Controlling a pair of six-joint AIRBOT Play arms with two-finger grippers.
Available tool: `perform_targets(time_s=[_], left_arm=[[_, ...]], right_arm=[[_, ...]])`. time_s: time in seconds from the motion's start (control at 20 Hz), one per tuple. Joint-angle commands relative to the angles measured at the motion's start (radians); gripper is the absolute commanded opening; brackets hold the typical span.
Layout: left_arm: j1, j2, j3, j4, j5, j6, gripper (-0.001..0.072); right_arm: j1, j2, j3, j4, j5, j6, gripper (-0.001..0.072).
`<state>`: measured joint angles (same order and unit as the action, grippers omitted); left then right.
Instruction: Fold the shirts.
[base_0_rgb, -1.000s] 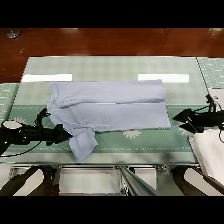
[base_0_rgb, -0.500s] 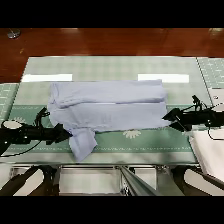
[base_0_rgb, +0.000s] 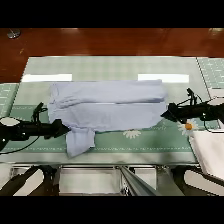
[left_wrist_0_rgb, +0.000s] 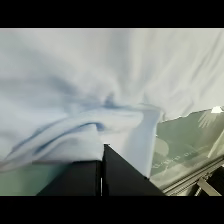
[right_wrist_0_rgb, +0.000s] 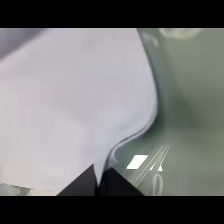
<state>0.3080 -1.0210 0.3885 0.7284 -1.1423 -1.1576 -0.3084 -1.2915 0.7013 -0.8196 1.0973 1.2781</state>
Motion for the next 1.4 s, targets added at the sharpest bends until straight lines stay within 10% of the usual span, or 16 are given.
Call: perform_targets(time_s=[0.0, 1.05, 1.1, 1.15, 1.2, 1.35], left_arm=[[0.032, -0.001, 0.113, -0.01, -0.002, 0.02, 0.0027], [-0.059, -0.684, 0.95, -0.006, 0.086, -0.079, 0.0026], [-0.059, -0.695, 0.954, -0.006, 0.082, -0.112, 0.0046], [-0.056, -0.702, 0.954, -0.005, 0.071, -0.162, 0.0287], [-0.048, -0.703, 0.958, 0.008, 0.031, -0.169, 0.0699], [0.047, -0.701, 1.039, 0.242, -0.198, -0.229, 0.07]], right_arm=[[0.0, -0.003, 0.107, 0.005, 0.047, 0.025, 0.0021], [0.119, -0.529, 0.74, 0.104, -0.088, 0.203, 0.0022], [0.119, -0.538, 0.743, 0.117, -0.093, 0.202, 0.015], [0.118, -0.538, 0.744, 0.116, -0.107, 0.202, 0.0457], [0.114, -0.536, 0.755, 0.116, -0.104, 0.201, 0.0642], [0.045, -0.528, 0.831, 0.076, 0.047, 0.141, 0.0631]])
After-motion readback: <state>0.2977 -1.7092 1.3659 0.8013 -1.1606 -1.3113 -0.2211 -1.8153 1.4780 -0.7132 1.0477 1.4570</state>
